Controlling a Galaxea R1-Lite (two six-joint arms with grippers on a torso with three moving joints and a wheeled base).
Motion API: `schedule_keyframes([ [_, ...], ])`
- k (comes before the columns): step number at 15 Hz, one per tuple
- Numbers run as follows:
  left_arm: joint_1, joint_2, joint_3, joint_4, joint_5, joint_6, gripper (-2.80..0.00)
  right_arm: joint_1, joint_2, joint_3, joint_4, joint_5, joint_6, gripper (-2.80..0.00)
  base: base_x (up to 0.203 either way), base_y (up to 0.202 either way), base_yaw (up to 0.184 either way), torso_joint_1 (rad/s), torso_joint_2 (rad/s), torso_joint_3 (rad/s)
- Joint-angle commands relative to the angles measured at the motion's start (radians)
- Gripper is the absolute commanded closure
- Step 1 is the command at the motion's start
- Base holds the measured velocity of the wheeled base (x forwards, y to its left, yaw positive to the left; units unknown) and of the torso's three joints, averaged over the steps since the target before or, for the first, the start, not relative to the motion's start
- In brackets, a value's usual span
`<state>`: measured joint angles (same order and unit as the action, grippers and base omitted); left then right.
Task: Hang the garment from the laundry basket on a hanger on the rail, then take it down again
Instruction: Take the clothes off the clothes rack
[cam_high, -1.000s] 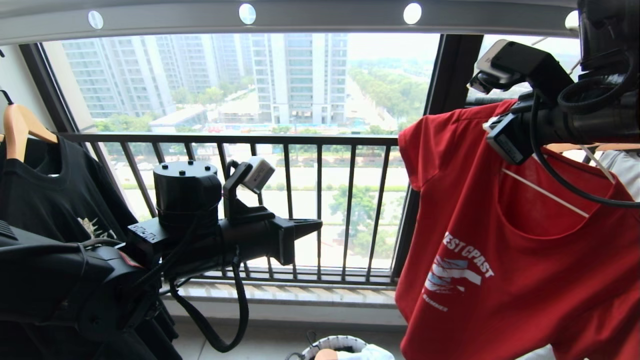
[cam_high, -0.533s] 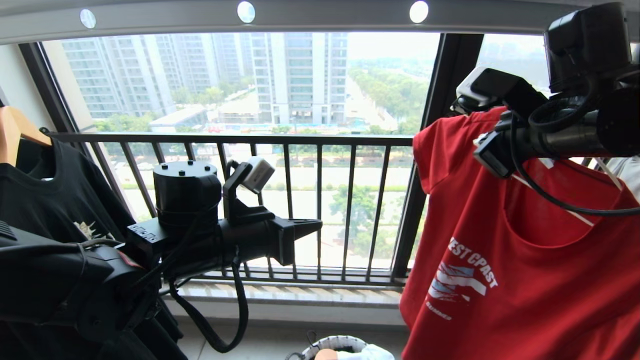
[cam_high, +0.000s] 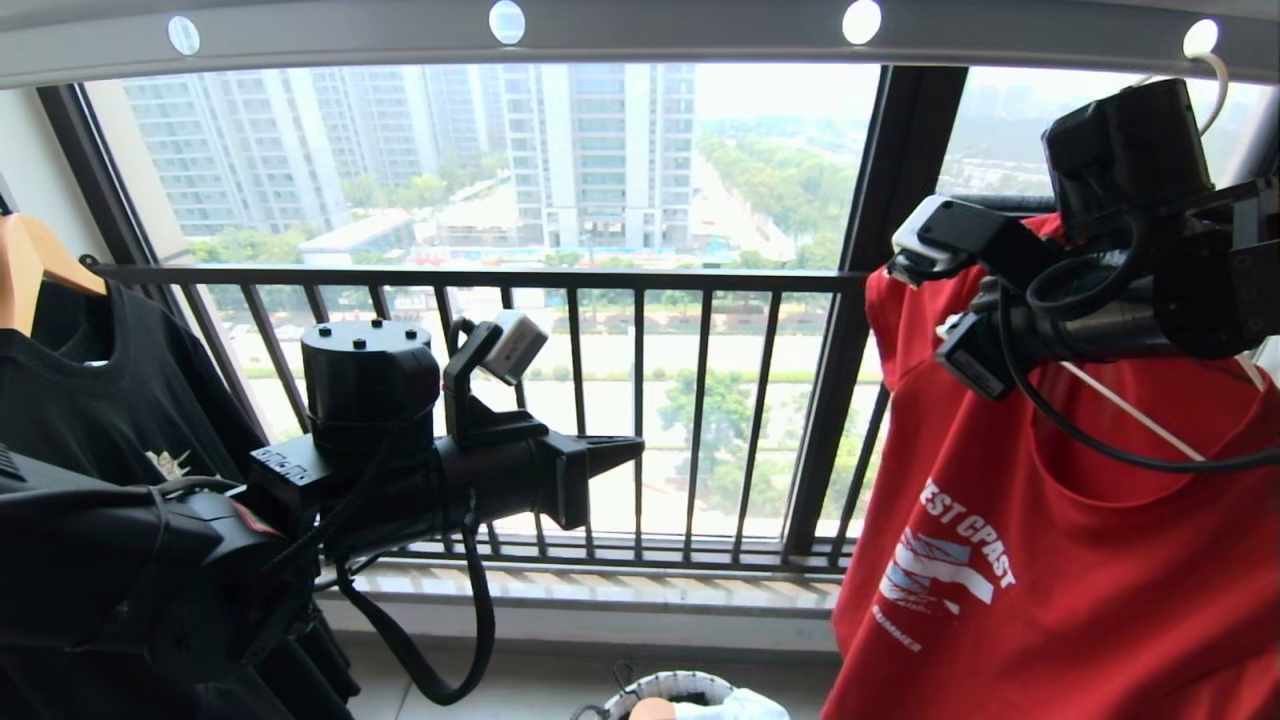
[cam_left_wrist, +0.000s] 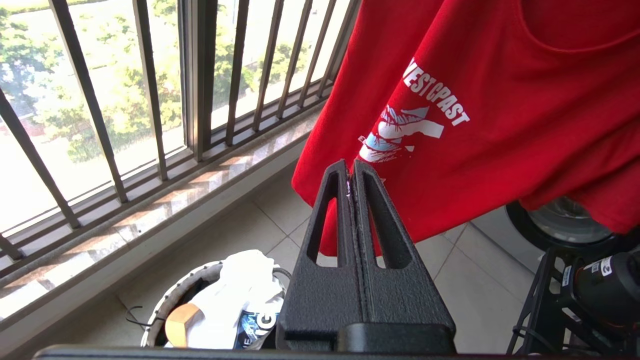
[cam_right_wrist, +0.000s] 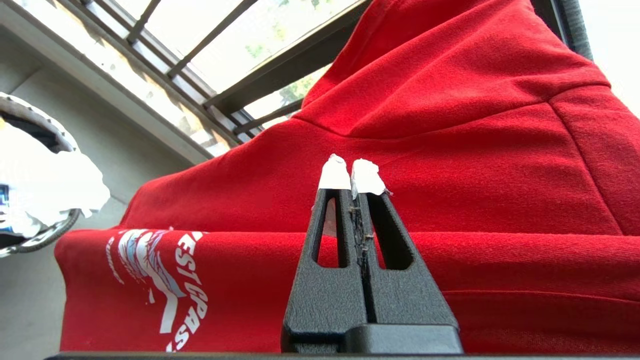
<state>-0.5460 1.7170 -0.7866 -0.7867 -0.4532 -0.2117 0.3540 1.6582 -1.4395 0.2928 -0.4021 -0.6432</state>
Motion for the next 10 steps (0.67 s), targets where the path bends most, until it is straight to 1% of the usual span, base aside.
schedule_keyframes([
  [1,0.000,0.000,0.000,-0.005,-0.002,-0.002,0.00,0.008,-0.067,0.045,0.002,-0.001,-0.005,0.00,0.000,0.000,0.000,0.000,0.00,0.000],
  [5,0.000,-0.004,0.000,-0.005,-0.002,-0.002,0.00,0.048,-0.271,0.177,0.005,0.015,-0.005,0.00,0.000,0.000,0.000,0.000,0.00,0.000],
  [8,0.000,-0.002,0.000,-0.005,-0.002,-0.002,0.00,0.077,-0.449,0.278,0.006,0.071,-0.003,0.00,0.000,0.000,0.000,0.000,0.00,0.000],
  [10,-0.002,0.001,-0.002,-0.003,-0.002,-0.002,0.00,0.084,-0.552,0.314,0.009,0.119,0.034,0.00,0.000,0.000,0.000,0.000,0.00,0.000],
])
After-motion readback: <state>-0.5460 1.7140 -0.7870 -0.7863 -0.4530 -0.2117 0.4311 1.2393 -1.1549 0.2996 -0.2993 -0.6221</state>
